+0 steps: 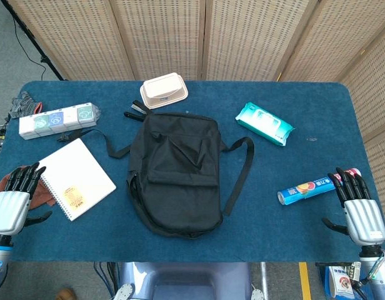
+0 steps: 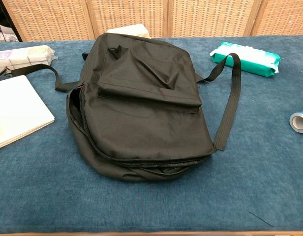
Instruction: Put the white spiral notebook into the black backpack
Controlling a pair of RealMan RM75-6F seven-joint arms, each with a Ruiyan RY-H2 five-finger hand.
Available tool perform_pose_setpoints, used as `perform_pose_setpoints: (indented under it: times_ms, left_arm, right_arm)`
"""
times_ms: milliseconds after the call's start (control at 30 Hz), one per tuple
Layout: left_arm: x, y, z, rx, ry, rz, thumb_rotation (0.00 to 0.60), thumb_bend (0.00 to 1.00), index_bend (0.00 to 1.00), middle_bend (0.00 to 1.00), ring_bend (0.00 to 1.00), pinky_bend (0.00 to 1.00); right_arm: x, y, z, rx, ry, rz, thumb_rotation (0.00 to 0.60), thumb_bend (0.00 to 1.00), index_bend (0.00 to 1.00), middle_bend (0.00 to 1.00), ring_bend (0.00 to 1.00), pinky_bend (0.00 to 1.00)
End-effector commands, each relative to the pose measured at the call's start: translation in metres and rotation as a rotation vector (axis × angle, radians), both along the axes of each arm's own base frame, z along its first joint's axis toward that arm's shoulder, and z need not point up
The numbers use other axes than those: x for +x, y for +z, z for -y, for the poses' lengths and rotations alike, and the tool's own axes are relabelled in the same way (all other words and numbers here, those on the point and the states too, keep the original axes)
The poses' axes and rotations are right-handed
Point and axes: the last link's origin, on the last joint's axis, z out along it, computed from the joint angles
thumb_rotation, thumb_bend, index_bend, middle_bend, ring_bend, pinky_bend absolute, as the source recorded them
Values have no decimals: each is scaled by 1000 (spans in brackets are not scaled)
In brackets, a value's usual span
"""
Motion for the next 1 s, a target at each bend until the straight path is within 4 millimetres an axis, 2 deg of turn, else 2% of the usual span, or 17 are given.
perform_pose_setpoints:
  times_ms: [33, 267, 433, 633, 833, 1000]
  left_arm:
    - [0, -2, 0, -11, -3, -10, 600, 0, 0, 0, 0, 0]
    - [-8, -9, 2, -63, -19, -69, 600, 0, 0, 0, 0, 0]
    - [-34, -14, -2, -127, -75, -174, 600, 0, 0, 0, 0, 0]
    - [-66, -25, -8, -207, -127, -173, 600, 0, 0, 0, 0, 0]
    - [-82, -38, -11, -263, -179, -179, 600, 0, 0, 0, 0, 0]
    - [-87, -49, -16, -282, -199, -203, 600, 0, 0, 0, 0, 0]
  right_arm:
    - [0, 0, 0, 1, 0, -1, 600, 0, 0, 0, 0, 0]
    - [0, 0, 0, 5, -4, 8, 600, 0, 0, 0, 0, 0]
    - [1, -1, 1, 12, -7, 16, 600, 0, 0, 0, 0, 0]
    - [0, 0, 1, 10, -15, 17, 600, 0, 0, 0, 0, 0]
    - [-2, -2, 2, 18, -26, 14, 600, 0, 0, 0, 0, 0]
    - [-2, -3, 2, 21, -30, 13, 600, 0, 0, 0, 0, 0]
